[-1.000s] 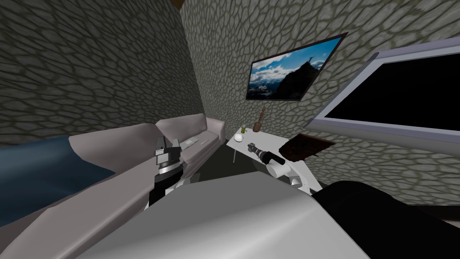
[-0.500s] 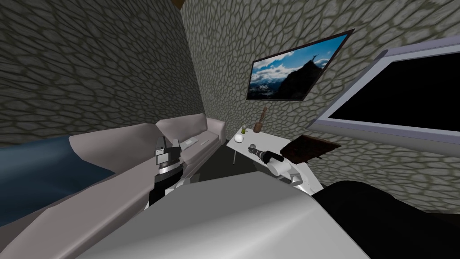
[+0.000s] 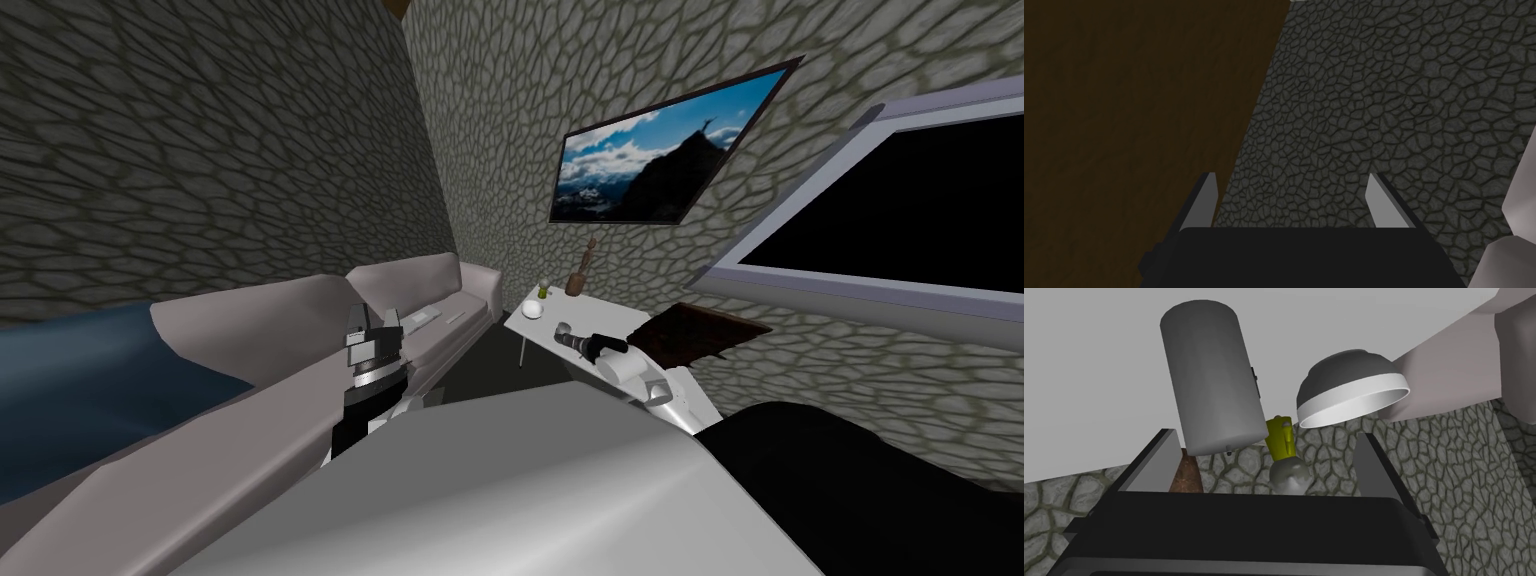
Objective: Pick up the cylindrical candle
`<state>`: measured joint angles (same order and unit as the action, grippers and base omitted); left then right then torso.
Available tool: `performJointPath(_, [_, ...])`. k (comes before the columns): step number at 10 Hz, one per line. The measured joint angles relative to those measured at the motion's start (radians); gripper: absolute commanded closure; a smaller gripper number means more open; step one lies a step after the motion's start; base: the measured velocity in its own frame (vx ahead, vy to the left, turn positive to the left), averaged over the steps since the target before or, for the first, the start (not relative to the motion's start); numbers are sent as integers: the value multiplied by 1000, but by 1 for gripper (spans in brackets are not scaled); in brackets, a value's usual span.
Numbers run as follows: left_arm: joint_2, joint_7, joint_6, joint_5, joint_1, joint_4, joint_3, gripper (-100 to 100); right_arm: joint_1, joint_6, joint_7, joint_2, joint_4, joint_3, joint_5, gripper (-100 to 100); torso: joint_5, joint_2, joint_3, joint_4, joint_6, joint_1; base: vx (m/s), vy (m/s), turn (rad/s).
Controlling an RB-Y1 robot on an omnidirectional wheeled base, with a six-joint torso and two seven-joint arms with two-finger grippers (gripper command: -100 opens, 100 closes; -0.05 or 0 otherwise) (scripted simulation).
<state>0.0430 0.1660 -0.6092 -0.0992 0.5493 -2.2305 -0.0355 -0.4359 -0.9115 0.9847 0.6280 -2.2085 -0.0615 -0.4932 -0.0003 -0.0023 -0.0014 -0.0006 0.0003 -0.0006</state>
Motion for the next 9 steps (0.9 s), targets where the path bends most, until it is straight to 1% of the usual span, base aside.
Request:
performJointPath(5, [0, 0, 0, 0, 0, 0, 0, 0, 18, -121, 107, 45, 11, -9, -34, -100, 0, 0, 0, 0, 0, 0, 32, -6, 8])
performJointPath(6, [0, 0, 0, 0, 0, 0, 0, 0, 26, -142, 121, 51, 13, -9, -38, -100, 0, 0, 0, 0, 0, 0, 37, -7, 9])
performJointPath(8, [0, 0, 0, 0, 0, 0, 0, 0, 48, -199, 169, 77, 26, -11, -56, -100, 0, -1, -1, 0, 0, 0, 51, -9, 12])
performJointPath(9, [0, 0, 0, 0, 0, 0, 0, 0, 51, -218, 187, 83, 28, -10, -58, -100, 0, -1, -1, 0, 0, 0, 50, 1, 5])
